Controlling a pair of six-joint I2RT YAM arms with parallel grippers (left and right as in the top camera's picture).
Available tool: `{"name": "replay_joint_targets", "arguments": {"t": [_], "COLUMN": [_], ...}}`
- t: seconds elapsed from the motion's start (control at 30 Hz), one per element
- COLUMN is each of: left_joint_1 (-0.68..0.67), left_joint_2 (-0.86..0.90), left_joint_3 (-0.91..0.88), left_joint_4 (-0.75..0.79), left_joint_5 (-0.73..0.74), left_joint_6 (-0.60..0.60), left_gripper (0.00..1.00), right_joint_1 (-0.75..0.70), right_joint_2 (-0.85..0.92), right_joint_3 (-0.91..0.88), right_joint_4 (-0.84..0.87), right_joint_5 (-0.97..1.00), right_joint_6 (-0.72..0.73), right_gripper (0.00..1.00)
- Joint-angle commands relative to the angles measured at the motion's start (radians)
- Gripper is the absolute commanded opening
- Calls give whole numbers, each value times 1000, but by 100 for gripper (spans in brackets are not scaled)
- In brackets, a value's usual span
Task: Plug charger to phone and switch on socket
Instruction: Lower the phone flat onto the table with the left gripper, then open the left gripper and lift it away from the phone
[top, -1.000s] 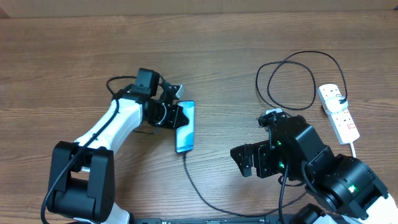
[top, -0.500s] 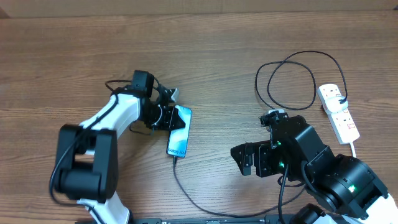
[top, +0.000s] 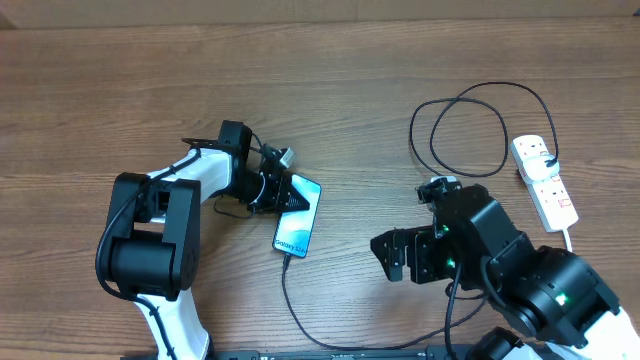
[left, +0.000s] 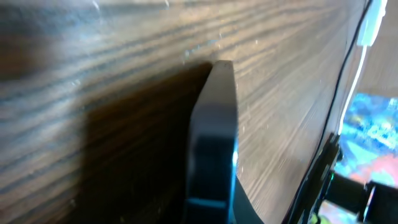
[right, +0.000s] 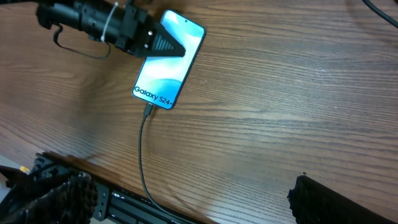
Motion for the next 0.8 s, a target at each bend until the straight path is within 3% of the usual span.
{"name": "replay_joint_targets", "arguments": {"t": [0.0,0.13,0.27,0.57,0.77], "left_joint_1": [2,2,2,2,2], "left_joint_2": [75,75,75,75,75], "left_joint_3": [-30,-30,-30,-30,-30], "left_joint_4": [24,45,46,-23,-27], "left_joint_5": [-379,-400,-404,-566,-582], "left_joint_6": [-219,-339,-344,-340,-340], "left_gripper": [4,4,5,22,35], "right_joint_1": [-2,-2,-2,-2,-2], "right_joint_2": [25,56,80,82,82], "right_joint_3": [6,-5,-6,-6,-6], "right_joint_4": [3,2,3,19,21], "right_joint_5": [16,16,16,17,16], "right_joint_6": [5,5,5,5,5], "right_gripper": [100,100,100,100,100]}}
